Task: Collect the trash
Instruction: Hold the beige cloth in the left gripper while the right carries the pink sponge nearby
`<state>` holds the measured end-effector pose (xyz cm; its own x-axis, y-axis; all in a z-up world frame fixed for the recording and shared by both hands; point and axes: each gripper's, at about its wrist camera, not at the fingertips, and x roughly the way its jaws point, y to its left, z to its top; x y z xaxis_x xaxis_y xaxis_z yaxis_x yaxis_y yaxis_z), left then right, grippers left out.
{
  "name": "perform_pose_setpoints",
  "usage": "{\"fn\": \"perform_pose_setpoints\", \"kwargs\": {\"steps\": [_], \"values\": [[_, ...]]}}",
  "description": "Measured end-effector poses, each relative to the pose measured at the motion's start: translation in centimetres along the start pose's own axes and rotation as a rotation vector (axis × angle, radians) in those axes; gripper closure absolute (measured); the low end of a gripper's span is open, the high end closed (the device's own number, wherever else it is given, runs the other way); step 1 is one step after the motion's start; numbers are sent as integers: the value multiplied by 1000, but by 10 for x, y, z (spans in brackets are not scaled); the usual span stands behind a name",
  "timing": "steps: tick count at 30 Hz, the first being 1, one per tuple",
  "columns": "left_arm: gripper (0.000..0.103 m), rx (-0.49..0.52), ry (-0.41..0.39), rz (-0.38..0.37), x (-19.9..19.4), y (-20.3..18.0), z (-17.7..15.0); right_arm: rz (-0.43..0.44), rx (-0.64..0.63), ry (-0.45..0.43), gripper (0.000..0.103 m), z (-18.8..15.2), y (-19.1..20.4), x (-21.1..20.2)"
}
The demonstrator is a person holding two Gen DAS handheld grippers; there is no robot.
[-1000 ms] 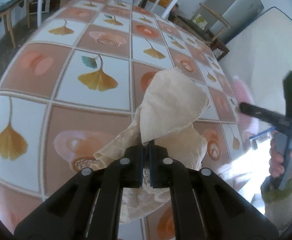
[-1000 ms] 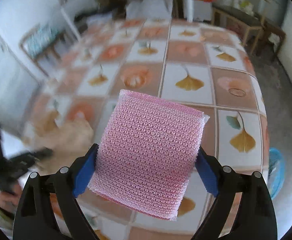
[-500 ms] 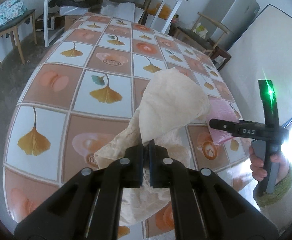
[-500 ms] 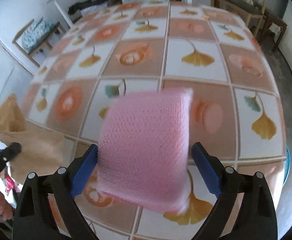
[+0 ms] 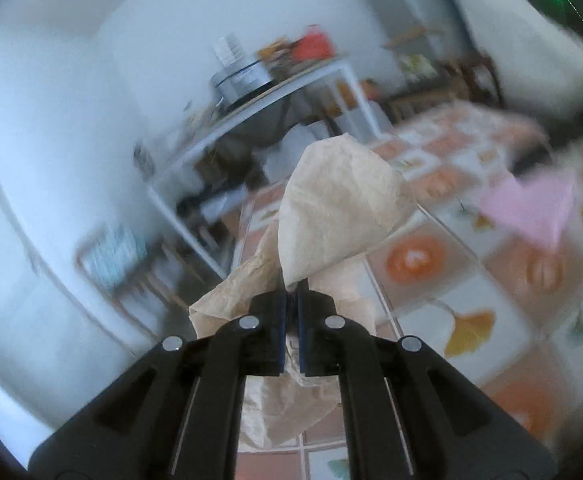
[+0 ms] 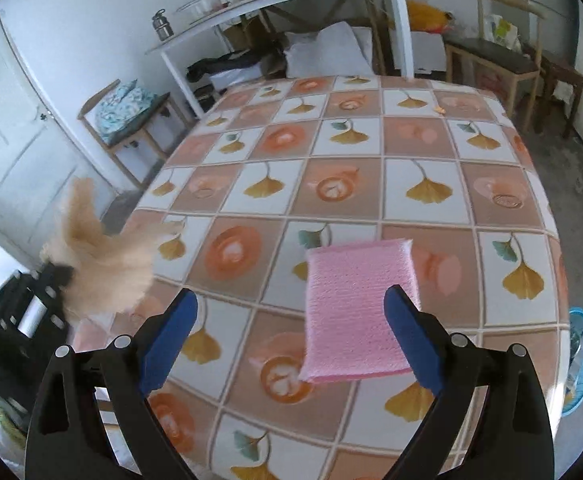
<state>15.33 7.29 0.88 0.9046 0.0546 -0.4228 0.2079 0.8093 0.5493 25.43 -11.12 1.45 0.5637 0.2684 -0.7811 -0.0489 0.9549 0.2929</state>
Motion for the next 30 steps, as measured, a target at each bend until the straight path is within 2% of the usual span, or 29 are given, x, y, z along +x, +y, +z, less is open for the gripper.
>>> {"fn": "perform_pose_setpoints", "kwargs": {"steps": [2,4,6,7,9,11,12,14,16,19,23,27,30], "values": [[100,107,16,-63,-5,-31,-10,28,6,15,12,-3,1,-1],[100,148,55,-156,-8,-51,-19,66,13,31,17,-6,3,-1],[100,146,108,-240,-7,-62,-26,112,23,54,27,-9,4,-1],[100,113,145,-297,-5,-63,-29,148,31,72,31,-10,4,1],[100,-25,221,-422,4,-51,-30,195,43,109,44,-14,6,4],[100,-169,272,-535,14,-32,-32,234,33,141,52,-20,12,8],[100,-288,316,-633,24,-16,-35,245,26,150,56,-21,15,10],[100,-453,390,-782,41,2,-43,287,3,178,60,-27,26,15],[100,-574,441,-878,53,11,-56,315,-20,207,64,-31,36,23],[100,-690,487,-961,66,21,-69,323,-51,258,71,-38,50,39],[100,-775,508,-1009,67,21,-77,307,-42,322,80,-45,53,64],[100,-782,497,-1018,68,18,-77,324,-8,353,83,-47,50,78],[99,-739,472,-994,62,18,-75,327,-9,367,84,-45,53,84]]}}
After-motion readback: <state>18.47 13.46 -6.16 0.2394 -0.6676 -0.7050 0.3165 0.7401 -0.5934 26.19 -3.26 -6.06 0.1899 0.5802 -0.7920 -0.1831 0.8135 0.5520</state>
